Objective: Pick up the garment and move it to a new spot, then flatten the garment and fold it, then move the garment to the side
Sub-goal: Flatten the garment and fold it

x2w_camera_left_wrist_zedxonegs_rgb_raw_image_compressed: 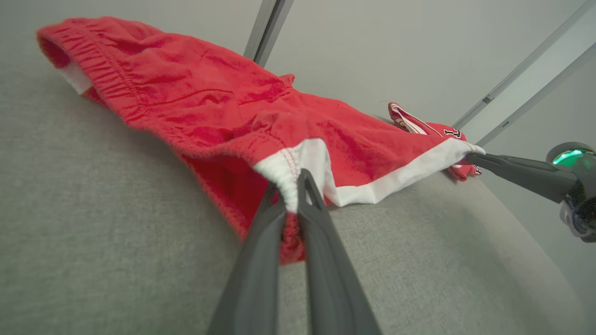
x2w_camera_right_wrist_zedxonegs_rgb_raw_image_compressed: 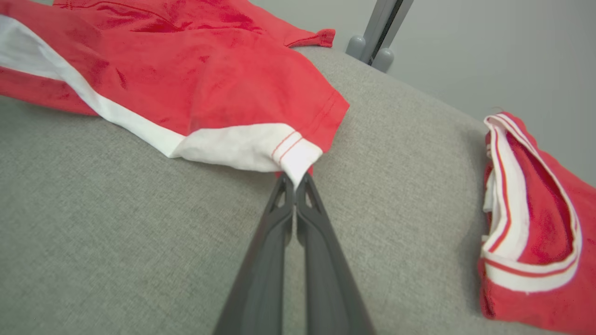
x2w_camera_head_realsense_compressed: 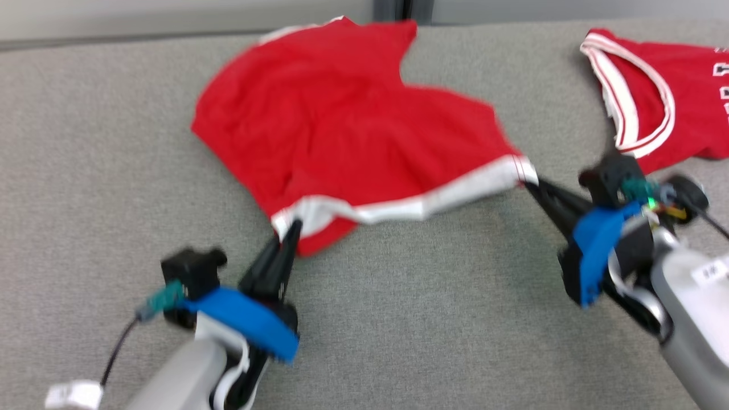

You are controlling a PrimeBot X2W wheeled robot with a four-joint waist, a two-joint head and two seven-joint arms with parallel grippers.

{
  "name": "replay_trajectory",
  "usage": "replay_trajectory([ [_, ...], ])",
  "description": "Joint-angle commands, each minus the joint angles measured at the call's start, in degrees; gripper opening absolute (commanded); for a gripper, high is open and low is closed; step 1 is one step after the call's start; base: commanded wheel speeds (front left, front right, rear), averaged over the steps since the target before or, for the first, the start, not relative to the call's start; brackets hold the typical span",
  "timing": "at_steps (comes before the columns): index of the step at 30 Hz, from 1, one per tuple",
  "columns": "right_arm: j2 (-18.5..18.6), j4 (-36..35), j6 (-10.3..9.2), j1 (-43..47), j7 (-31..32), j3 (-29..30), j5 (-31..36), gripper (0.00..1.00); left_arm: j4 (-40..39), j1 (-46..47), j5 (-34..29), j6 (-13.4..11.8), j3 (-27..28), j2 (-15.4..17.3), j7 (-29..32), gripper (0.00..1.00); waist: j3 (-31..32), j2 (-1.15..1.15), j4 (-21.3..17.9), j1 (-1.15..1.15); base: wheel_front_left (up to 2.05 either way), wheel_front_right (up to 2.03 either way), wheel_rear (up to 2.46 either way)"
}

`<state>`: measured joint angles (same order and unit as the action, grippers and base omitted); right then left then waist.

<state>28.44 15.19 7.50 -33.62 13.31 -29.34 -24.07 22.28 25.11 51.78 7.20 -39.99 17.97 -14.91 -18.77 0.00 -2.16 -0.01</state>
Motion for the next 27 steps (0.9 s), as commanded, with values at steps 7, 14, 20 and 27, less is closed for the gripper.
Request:
replay_trajectory([
  [7, 3.09, -13.53, 0.00, 19.59, 14.10, 8.37, -3.25, 0.00, -6.99, -11.52, -2.49, 0.34, -7.73, 5.15, 0.63, 0.00, 7.98, 0.00, 1.44, 0.01, 0.00, 0.00, 0.00],
  [14, -1.74, -33.19, 0.00, 39.02, 33.37, 22.22, -1.72, 0.00, -18.73, -18.86, -0.36, -1.38, -9.03, 14.17, 6.31, 0.00, 10.77, 0.00, 3.17, 0.01, 0.00, 0.00, 0.00],
  [20, -8.38, -47.11, 0.00, 49.15, 47.62, 31.94, -0.52, 0.00, -32.42, -23.55, 5.50, -3.45, -8.35, 20.02, 12.07, 0.00, 10.48, 0.00, 4.41, 0.01, 0.00, 0.00, 0.00],
  [27, -5.48, -49.14, 0.00, 39.51, 45.59, 32.20, 0.57, 0.00, -35.72, -20.57, 7.02, -4.46, -5.85, 18.70, 11.65, 0.00, 9.01, 0.00, 5.64, 0.01, 0.00, 0.00, 0.00],
])
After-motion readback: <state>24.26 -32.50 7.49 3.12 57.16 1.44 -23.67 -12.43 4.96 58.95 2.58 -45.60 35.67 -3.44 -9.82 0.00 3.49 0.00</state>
